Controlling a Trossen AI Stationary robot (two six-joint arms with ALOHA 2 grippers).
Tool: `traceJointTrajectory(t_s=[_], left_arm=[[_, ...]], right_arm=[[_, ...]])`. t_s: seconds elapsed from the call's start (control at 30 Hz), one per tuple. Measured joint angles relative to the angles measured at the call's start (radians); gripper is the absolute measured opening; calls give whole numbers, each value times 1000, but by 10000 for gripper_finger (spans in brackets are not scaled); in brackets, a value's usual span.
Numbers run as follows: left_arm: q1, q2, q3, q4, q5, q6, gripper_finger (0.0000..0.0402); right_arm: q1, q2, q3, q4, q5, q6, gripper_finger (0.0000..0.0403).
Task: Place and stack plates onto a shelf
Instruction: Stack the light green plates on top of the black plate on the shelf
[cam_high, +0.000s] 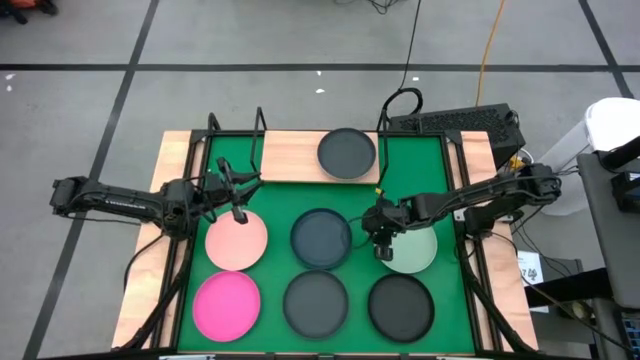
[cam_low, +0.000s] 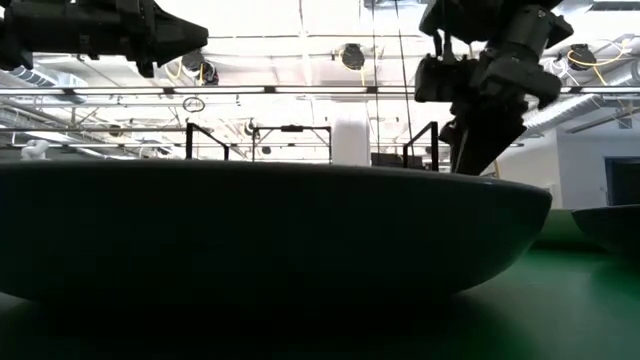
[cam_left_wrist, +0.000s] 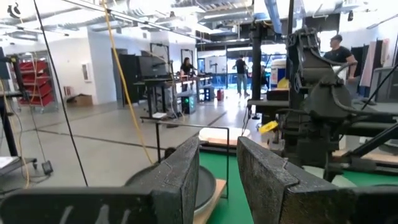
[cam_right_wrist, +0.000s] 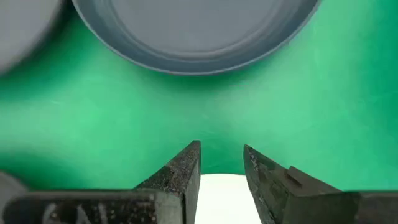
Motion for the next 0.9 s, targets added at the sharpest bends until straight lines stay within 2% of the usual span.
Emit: traceJointTrajectory(t_s=[0.3,0.57,0.9], left_arm=[[1,0,0,0,-3,21,115],[2,0,0,1,-3,13,115],[2,0,0,11,-3,11,115]], right_arm=[[77,-11,0,-26,-25,190,105],[117,-10,0,-108,23,322,105],[162,-10,0,-102,61,417,105]])
